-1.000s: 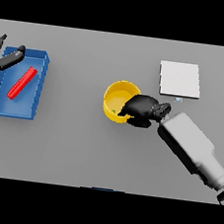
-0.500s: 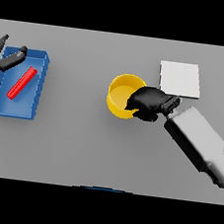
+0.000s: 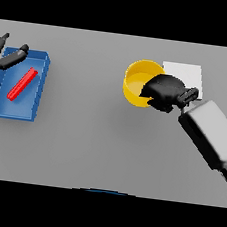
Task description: Pick up the red beaker and tilt it to pour out 1 green nut into yellow bowl. Pick up the yellow bowl and place it on the metallic measuring scale.
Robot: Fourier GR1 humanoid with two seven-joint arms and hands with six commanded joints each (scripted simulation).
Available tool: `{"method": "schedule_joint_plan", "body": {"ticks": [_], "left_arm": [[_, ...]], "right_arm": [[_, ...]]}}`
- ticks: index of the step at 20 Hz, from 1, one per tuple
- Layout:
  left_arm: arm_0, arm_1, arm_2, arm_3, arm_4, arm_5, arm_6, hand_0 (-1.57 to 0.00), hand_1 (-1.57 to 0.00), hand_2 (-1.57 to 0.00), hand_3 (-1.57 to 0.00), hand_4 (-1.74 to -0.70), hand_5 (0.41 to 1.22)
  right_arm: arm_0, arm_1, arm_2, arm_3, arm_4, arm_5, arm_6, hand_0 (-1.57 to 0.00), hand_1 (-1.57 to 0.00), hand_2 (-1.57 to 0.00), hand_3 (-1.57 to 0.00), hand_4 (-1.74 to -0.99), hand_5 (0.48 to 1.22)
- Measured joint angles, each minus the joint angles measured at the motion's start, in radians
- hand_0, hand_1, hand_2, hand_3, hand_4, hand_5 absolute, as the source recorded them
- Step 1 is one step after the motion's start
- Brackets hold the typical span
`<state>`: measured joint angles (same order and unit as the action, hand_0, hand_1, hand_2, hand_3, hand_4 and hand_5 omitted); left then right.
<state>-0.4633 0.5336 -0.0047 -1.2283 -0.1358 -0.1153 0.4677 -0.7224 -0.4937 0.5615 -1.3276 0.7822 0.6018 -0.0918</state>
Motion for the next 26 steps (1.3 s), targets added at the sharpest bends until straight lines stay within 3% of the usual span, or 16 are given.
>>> {"method": "schedule_joint_plan", "body": {"ticks": [6, 11, 14, 18, 26], "left_arm": [[0.028, 0.002, 0.007, -0.048, 0.021, -0.002, 0.029, 0.0, 0.0, 0.0, 0.0, -0.84, 0.737], [0.029, 0.0, 0.007, -0.055, 0.018, 0.006, 0.055, 0.0, 0.0, 0.0, 0.0, -0.85, 0.76], [0.042, -0.001, 0.01, -0.095, 0.03, 0.007, 0.083, 0.0, 0.0, 0.0, 0.0, -0.86, 0.768], [0.04, -0.001, 0.003, -0.109, 0.022, 0.012, 0.111, 0.0, 0.0, 0.0, 0.0, -0.86, 0.789], [0.023, 0.002, -0.001, -0.088, 0.012, 0.008, 0.12, 0.0, 0.0, 0.0, 0.0, -0.85, 0.799]], "right_arm": [[-0.055, -0.041, -0.064, 0.131, 0.011, -0.123, -0.031, -1.56, -1.57, -1.54, -1.15, -1.741, 1.221], [-0.106, -0.066, -0.096, 0.302, 0.028, -0.207, -0.066, -1.57, -1.57, -1.55, -1.15, -1.741, 1.221], [-0.127, -0.048, -0.107, 0.41, 0.034, -0.246, -0.062, -1.57, -1.57, -1.53, -1.16, -1.741, 1.221], [-0.146, -0.045, -0.127, 0.55, 0.037, -0.312, -0.109, -1.57, -1.57, -1.45, -1.24, -1.741, 1.221], [-0.157, -0.008, -0.132, 0.683, 0.037, -0.361, -0.13, -1.57, -1.57, -1.38, -1.4, -1.741, 1.221]]}}
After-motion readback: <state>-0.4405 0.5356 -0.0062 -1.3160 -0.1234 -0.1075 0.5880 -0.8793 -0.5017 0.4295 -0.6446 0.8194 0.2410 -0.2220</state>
